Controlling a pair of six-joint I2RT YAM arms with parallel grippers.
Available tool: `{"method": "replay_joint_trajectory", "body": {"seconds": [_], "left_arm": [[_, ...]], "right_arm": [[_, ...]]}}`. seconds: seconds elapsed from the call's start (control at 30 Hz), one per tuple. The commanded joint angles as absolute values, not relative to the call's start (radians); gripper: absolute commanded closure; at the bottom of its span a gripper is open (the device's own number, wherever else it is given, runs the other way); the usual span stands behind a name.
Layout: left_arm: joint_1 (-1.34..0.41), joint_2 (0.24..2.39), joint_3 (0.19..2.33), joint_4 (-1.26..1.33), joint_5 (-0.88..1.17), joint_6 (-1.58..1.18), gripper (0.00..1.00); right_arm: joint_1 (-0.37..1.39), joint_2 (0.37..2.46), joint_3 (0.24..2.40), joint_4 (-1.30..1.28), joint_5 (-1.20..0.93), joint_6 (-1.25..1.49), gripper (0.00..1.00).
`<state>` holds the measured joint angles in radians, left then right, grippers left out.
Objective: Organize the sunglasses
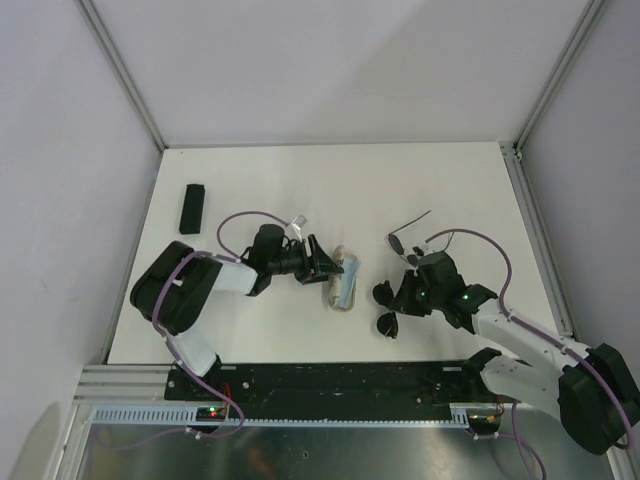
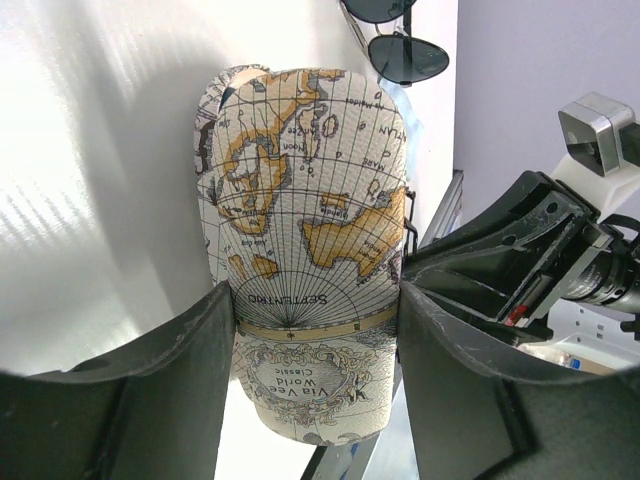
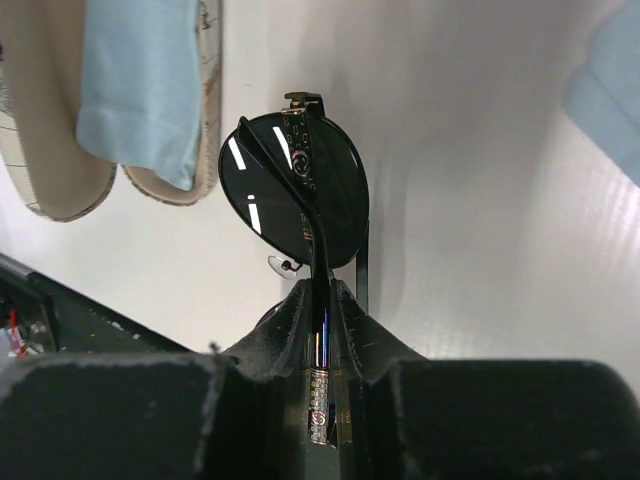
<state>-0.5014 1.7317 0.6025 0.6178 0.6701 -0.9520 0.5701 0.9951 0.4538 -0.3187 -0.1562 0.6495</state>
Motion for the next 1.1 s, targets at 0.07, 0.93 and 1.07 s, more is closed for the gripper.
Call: {"method": "replay_joint_trajectory", "body": {"seconds": [0.07, 0.93, 1.07], "left_arm": [[-0.479, 1.649, 0.589, 0.594, 0.711, -0.894, 0.6], [-0.481, 1.636, 0.572, 0.589, 0.698, -0.921, 0.6], [-0.484, 1.635, 0.573, 0.589, 0.691, -0.924, 0.61]], "right_arm": [[0.563, 1.047, 0.469, -0.094, -0.303, 0.654, 0.87], [0.703, 1.448, 0.637, 0.227, -0.081, 0.902, 0.92], [0.718, 1.491, 0.659, 0.24, -0.072, 0.923, 0.92]]}}
